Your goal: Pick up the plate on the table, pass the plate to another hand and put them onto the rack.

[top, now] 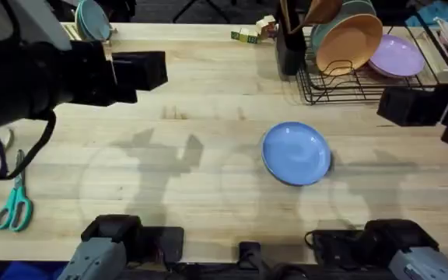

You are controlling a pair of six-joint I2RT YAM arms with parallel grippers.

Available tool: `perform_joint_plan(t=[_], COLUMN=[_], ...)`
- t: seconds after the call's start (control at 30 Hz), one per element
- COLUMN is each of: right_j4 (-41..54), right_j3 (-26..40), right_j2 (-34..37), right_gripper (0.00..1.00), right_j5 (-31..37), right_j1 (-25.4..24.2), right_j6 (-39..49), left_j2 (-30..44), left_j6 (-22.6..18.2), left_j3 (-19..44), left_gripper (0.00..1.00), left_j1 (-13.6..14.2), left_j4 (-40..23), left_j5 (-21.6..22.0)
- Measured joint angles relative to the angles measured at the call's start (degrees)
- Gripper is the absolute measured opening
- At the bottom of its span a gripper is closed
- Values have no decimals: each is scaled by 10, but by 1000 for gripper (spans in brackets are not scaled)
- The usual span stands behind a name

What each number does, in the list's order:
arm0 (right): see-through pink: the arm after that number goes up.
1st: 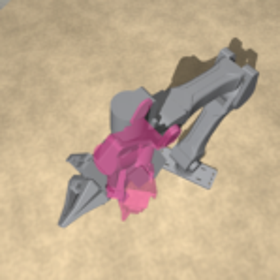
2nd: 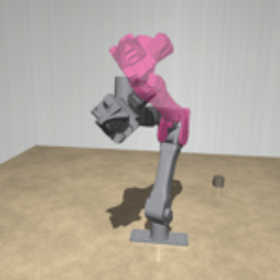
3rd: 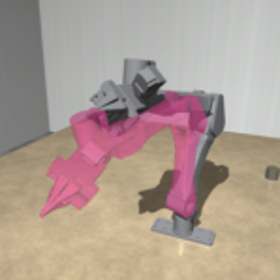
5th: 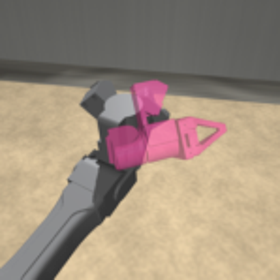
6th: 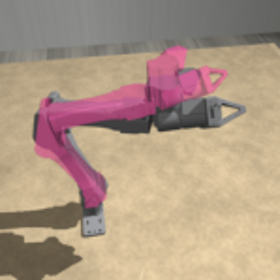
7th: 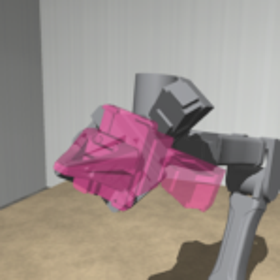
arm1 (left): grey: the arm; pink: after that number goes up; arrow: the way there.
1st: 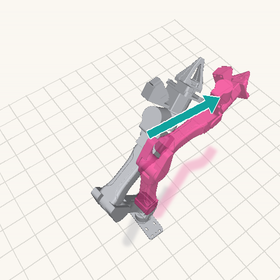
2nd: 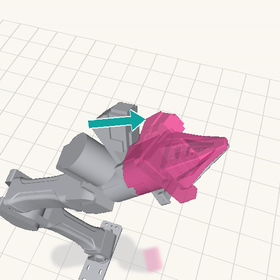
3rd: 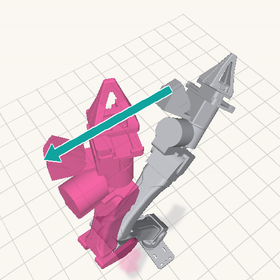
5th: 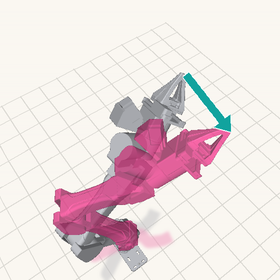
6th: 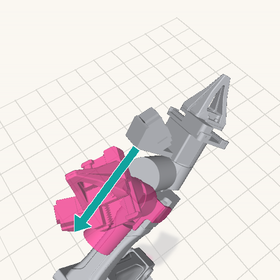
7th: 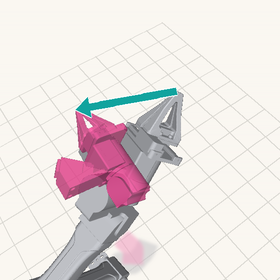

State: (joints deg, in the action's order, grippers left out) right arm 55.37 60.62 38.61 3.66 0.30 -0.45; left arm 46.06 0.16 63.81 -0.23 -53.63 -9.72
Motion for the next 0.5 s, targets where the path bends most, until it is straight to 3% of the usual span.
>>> perform_joint_plan(t=[0.37, 0.5], right_j4=[1, 1], right_j3=[0, 0], right_j2=[0, 0], right_gripper=[995, 994], right_j5=[0, 0], right_j1=[0, 0], right_j6=[0, 0], left_j2=[4, 17], left_j6=[-4, -8], left_j3=[0, 0], left_gripper=[995, 996], left_j1=[2, 29], left_j4=[-15, -15], left_j5=[-10, -10])
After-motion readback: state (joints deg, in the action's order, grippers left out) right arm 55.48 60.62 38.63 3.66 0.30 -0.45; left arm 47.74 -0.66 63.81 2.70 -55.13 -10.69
